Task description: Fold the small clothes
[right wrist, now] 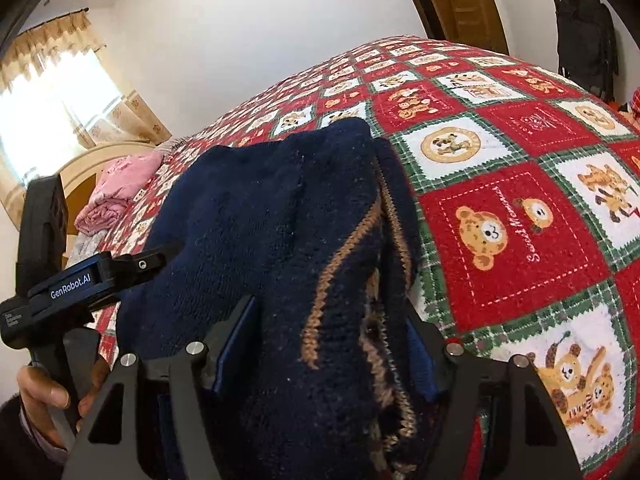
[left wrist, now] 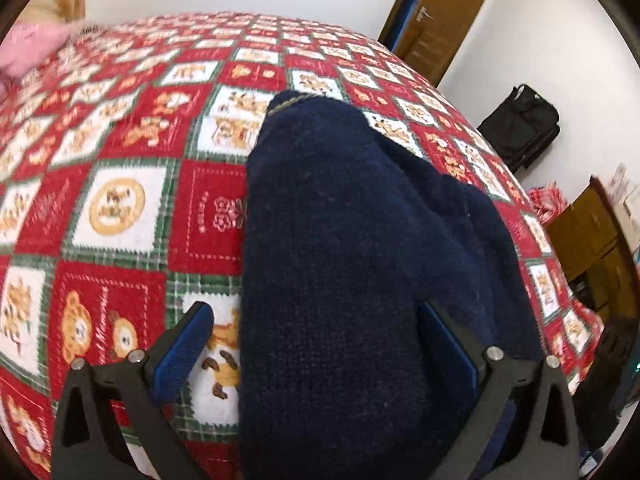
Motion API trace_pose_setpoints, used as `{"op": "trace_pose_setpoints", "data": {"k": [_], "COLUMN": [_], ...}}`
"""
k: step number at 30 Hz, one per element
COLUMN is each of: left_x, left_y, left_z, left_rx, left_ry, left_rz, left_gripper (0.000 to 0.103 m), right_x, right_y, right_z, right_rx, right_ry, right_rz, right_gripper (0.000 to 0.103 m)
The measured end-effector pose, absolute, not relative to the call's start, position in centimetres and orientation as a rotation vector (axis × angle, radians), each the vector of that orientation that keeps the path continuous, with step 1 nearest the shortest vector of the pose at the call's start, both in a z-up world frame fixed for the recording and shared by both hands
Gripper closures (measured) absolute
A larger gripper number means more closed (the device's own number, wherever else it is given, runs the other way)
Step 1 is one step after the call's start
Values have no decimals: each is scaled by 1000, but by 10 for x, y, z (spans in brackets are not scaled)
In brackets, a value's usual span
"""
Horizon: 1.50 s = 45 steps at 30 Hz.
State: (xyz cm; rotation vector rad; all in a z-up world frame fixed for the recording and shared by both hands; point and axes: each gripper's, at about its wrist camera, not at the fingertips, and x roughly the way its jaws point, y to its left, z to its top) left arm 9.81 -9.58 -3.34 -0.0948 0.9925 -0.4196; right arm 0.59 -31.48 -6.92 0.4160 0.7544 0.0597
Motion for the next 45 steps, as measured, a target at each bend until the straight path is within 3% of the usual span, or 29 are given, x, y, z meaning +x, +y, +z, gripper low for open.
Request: {"op": "trace_pose_setpoints", "data": {"k": [7, 9, 16, 21, 45], "left_x": [91, 89, 84, 77, 39], "left_y": [-105, -108, -111, -114, -55], "left_z": [-26, -24, -20, -11, 14], "left_rx": [-8, 11, 38, 61, 57], "left_ry": [936, 920, 894, 881, 830], "left_rz": [-479, -496, -473, -459, -405], "left_gripper": [24, 37, 48, 58, 60], "right_x": [6, 5, 3, -7, -40], "right_y": [-306, -303, -272, -268, -194], "right_z": [-66, -64, -51, -35, -3], "right_rx": [353, 329, 110, 115, 166], "right_ry": [762, 759, 758, 740, 697], "right_rz": [60, 56, -29, -18, 138], "right_gripper": [47, 50, 59, 66, 67]}}
